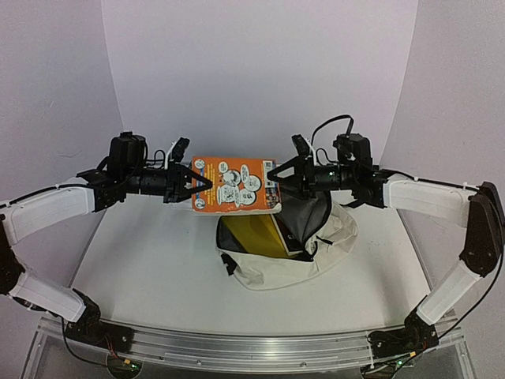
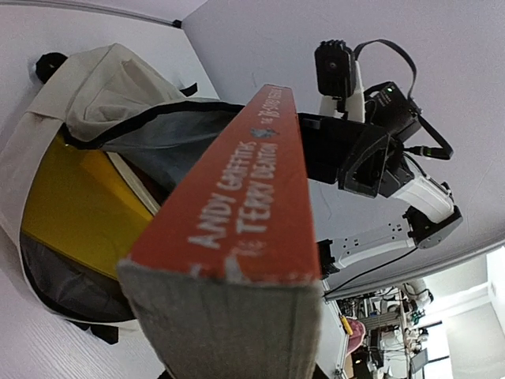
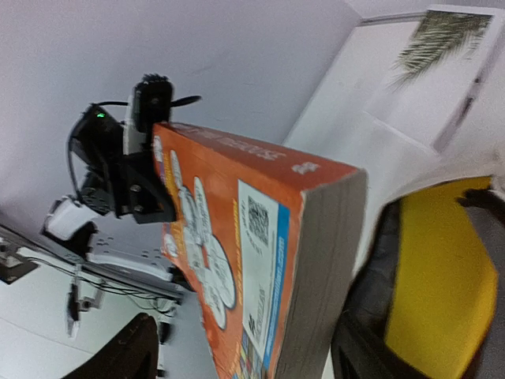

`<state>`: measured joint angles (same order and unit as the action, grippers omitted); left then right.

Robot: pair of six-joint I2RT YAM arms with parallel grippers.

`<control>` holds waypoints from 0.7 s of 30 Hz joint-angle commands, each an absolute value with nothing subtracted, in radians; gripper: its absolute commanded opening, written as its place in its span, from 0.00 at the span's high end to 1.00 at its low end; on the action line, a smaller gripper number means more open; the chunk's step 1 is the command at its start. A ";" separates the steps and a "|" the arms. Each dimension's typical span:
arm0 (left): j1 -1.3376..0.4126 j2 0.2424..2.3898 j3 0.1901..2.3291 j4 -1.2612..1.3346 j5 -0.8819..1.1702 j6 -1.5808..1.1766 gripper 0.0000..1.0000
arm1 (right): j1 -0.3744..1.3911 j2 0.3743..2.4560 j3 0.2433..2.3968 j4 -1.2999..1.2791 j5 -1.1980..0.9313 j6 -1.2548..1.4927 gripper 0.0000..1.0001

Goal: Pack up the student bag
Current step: Pick up the book from the center of the board.

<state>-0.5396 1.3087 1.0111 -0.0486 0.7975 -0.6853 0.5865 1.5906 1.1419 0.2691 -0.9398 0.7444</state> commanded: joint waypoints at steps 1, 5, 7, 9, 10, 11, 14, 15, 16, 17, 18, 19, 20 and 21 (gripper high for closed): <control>-0.485 1.282 0.961 0.065 0.692 -0.796 1.00 | 0.574 1.491 1.305 -0.138 -0.635 0.371 0.21; -0.441 1.282 0.921 0.118 0.672 -0.857 1.00 | 0.574 1.443 1.350 -0.310 -0.403 0.241 0.12; -0.418 1.291 0.906 0.152 0.684 -0.888 1.00 | 0.574 1.426 1.359 -0.371 -0.270 0.200 0.07; -0.409 1.295 0.900 0.175 0.695 -0.901 1.00 | 0.574 1.425 1.366 -0.403 -0.189 0.169 0.04; -0.402 1.303 0.898 0.188 0.704 -0.908 1.00 | 0.574 1.444 1.379 -0.449 -0.091 0.138 0.02; -0.400 1.304 0.899 0.189 0.706 -0.908 1.00 | 0.574 1.448 1.385 -0.463 -0.080 0.126 0.02; -0.396 1.312 0.899 0.194 0.715 -0.909 1.00 | 0.575 1.500 1.406 -0.507 -0.035 0.082 0.02; -0.394 1.313 0.898 0.192 0.720 -0.909 1.00 | 0.573 1.525 1.414 -0.513 -0.054 0.059 0.02; -0.394 1.313 0.897 0.192 0.722 -0.910 1.00 | 0.574 1.530 1.416 -0.514 -0.062 0.054 0.02; -0.393 1.312 0.894 0.190 0.725 -0.909 1.00 | 0.575 1.547 1.421 -0.516 -0.091 0.031 0.02; -0.392 1.312 0.889 0.188 0.726 -0.908 1.00 | 0.574 1.567 1.429 -0.515 -0.124 0.012 0.02; -0.391 1.312 0.887 0.186 0.728 -0.909 1.00 | 0.574 1.576 1.435 -0.515 -0.144 -0.021 0.02; -0.391 1.313 0.883 0.187 0.733 -0.908 1.00 | 0.574 1.595 1.442 -0.516 -0.161 -0.055 0.04; -0.391 1.314 0.883 0.187 0.734 -0.909 1.00 | 0.574 1.607 1.444 -0.516 -0.169 -0.060 0.06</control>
